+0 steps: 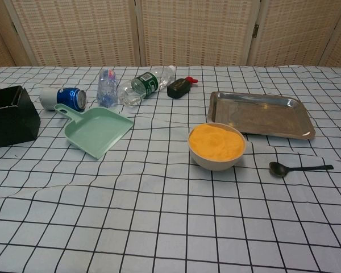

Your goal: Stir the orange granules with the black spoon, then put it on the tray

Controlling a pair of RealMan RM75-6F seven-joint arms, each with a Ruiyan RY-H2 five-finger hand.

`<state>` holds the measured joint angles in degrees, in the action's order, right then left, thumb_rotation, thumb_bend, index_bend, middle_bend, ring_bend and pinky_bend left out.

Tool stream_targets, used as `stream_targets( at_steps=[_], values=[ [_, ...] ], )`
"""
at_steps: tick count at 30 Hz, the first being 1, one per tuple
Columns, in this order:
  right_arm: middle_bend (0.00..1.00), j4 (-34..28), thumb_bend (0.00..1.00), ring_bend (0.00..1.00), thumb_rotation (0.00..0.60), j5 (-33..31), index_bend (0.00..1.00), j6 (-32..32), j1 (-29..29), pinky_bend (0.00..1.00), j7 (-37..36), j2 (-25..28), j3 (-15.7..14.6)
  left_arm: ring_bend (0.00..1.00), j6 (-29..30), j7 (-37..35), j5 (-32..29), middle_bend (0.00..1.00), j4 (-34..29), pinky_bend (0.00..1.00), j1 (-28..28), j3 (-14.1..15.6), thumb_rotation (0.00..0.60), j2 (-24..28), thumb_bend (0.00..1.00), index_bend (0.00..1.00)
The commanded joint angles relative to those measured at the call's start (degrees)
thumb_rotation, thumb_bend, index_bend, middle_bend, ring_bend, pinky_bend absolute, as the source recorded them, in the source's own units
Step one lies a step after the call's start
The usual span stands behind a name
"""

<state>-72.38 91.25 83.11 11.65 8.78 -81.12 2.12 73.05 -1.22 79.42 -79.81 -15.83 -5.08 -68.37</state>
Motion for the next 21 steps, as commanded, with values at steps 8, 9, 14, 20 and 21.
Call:
stream_targets(
  at_steps=[8,9,14,20,21],
  values=[
    [0.0,0.91,0.2,0.0,0.6,2.91,0.23,-6.97,4.64,0.0,0.72,-1.33,-1.93,0.0,2.36,-1.04,0.63,0.0,-1.51,0.18,0.87,-0.47,0.6,1.27,0.46,0.0],
    [0.0,0.77,0.2,0.0,0.6,3.36,0.27,-7.63,5.24,0.0,1.45,-1.49,-2.05,0.0,2.31,-1.29,0.79,0.0,-1.46,0.18,0.79,-0.48,0.6,1.36,0.45,0.0],
    [0.0,0.38,0.2,0.0,0.6,3.57,0.42,-10.91,7.73,0.0,5.34,-3.3,-1.69,0.0,2.15,-2.31,1.11,0.0,-1.46,0.18,0.79,-0.35,0.6,1.76,0.45,0.0],
    [0.0,2.86,0.2,0.0,0.6,1.58,0.5,-12.46,9.4,0.0,7.26,-7.45,0.11,0.0,2.45,-2.9,0.36,0.0,-2.26,0.18,1.75,-0.12,0.6,2.78,0.46,0.0],
    [0.0,3.93,0.2,0.0,0.6,1.32,0.5,-12.56,9.66,0.0,7.05,-8.46,0.33,0.0,2.66,-2.99,0.25,0.0,-2.45,0.18,1.94,-0.16,0.6,3.0,0.46,0.0]
  ],
)
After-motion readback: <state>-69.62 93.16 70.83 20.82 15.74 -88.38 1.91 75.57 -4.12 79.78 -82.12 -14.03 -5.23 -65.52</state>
